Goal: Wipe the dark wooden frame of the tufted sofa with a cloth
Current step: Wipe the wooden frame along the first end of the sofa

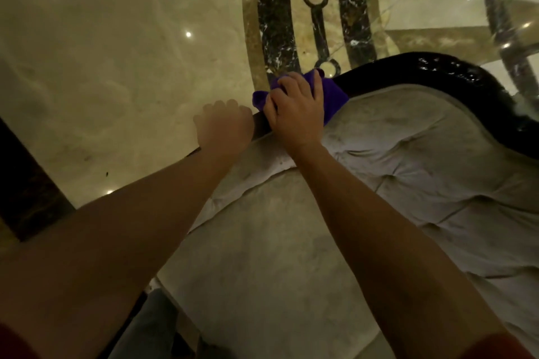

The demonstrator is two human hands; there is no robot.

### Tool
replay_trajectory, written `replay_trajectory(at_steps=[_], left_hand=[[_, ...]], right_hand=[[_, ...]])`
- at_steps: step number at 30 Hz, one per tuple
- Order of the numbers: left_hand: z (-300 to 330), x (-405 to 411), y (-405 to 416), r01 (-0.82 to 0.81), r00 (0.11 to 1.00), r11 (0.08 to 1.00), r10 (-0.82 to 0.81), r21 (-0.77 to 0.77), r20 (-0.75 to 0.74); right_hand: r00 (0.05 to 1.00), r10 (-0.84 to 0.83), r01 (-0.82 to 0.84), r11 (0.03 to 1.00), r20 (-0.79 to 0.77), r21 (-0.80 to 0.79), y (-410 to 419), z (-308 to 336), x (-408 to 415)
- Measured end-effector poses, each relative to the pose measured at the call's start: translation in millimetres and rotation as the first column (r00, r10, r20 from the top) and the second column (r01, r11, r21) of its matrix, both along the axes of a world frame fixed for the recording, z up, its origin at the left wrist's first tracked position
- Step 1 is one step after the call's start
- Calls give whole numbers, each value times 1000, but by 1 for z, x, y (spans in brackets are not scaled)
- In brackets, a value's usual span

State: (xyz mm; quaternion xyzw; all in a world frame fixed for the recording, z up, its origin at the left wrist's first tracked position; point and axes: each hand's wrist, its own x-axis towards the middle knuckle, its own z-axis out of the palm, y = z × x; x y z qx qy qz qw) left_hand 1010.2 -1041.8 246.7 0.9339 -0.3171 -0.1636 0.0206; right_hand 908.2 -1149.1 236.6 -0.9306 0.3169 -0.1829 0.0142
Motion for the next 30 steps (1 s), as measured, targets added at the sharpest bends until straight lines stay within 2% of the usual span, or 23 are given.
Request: replay_trajectory(at_steps=[3,6,9,13,19,23,28,30], left_hand=[[-3,-8,-7,58,993,998,-58,2,105],[-3,-6,-6,15,994,999,-11,-35,112],[0,-5,-9,-21,994,999,24,-26,110],[-4,-6,-7,-36,989,998,43,-50,143],[-4,-6,-8,-17,991,998,25,-66,130],[-2,-7,-8,2,991,997,8,-74,133],[0,-6,-7,50,994,997,-43,-67,102],[-1,-6,-6,53,995,996,-46,-74,85]], right_hand=[[1000,-6,5,998,-25,-62,-27,7,-13],[997,-62,53,984,-48,-168,-67,24,-34],[979,-204,198,964,-21,-175,-88,39,-46],[916,-402,396,908,-12,-139,-72,37,-32],[944,-330,324,937,-27,-127,-68,38,-35],[950,-309,306,950,-40,-64,-41,26,-20],[957,-288,284,954,34,96,22,2,13],[970,-240,236,967,29,97,29,-2,12]])
